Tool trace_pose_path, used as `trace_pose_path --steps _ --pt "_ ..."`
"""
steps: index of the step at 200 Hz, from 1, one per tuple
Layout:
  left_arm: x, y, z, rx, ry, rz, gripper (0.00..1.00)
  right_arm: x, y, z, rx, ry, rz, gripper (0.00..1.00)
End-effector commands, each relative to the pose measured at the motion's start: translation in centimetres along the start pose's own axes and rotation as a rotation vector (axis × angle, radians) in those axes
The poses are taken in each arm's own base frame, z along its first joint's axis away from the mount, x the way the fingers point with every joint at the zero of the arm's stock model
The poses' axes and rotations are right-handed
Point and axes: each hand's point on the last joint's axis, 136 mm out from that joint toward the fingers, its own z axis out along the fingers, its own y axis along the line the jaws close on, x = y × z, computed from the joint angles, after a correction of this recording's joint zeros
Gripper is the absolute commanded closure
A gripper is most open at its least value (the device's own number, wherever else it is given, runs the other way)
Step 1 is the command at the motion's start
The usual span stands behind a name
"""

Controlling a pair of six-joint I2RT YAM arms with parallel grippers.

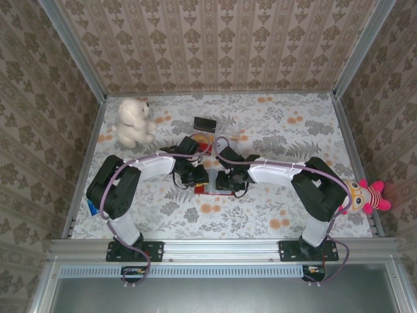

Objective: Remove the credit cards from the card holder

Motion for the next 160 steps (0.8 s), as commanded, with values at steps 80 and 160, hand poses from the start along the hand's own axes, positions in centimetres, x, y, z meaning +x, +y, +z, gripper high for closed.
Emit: trace_pose_path --steps 80,160 --pt "0.5 1.5 0.1 -0.067 0.017 -0.002 0.83 0.5 -1.9 -0.2 0.079 0.001 0.019 0.68" --pt "0.6 1.4 0.3 -0.051 0.025 0.000 0.83 0.5 -0.4 0.8 0.009 0.026 -0.002 0.81"
